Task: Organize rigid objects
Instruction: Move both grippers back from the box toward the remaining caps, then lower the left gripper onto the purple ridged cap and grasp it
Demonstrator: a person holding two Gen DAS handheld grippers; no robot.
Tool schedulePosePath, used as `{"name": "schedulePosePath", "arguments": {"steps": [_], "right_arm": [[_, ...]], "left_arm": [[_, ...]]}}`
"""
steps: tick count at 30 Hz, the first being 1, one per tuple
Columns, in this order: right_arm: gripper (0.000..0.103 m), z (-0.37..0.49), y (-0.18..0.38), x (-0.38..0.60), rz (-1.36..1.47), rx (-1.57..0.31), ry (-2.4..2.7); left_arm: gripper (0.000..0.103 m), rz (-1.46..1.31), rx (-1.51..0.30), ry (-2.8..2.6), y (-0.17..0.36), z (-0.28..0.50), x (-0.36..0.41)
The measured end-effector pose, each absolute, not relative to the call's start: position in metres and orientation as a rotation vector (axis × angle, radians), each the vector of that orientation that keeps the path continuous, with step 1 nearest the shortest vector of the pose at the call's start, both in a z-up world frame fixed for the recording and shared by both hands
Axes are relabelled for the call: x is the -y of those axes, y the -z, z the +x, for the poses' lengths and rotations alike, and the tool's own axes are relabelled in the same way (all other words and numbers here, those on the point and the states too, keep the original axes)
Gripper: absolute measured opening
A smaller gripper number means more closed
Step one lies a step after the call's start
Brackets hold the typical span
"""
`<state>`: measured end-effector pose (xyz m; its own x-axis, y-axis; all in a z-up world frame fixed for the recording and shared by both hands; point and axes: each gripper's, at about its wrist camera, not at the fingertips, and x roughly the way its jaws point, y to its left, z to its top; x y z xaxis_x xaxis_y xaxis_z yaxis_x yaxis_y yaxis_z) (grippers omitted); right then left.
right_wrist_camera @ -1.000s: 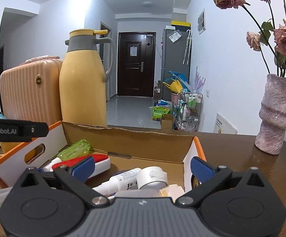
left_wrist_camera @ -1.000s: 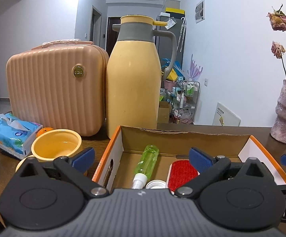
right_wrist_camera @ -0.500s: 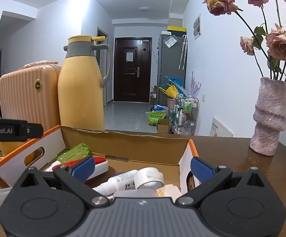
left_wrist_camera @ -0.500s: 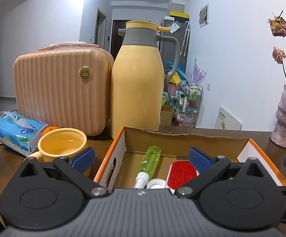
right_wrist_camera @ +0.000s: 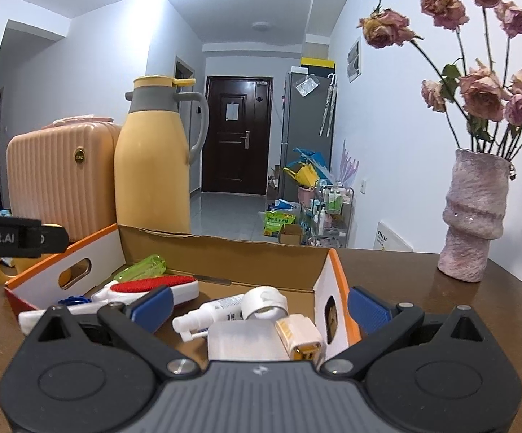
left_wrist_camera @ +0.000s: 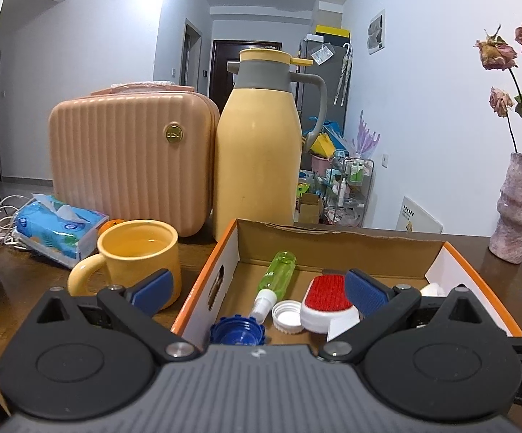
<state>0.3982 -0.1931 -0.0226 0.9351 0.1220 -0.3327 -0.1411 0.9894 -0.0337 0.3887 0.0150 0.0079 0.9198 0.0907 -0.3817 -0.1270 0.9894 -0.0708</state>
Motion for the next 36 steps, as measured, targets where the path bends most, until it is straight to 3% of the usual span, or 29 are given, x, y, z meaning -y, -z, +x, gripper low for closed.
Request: {"name": "schedulePosePath", "arguments": {"steps": [20,36], "right_arm": [[0.103,0.335,0.03,0.208,-0.068,-0.35,-0.135],[0.103,0.299,0.047,0.229,-0.08,-0.418,-0.123]], "left_arm": [[0.103,-0.089,-0.37,-0.088,-0.004,0.322,0.002],[0.103,-0.056,-0.482,-0.038,0.023,0.286,0.016]]}}
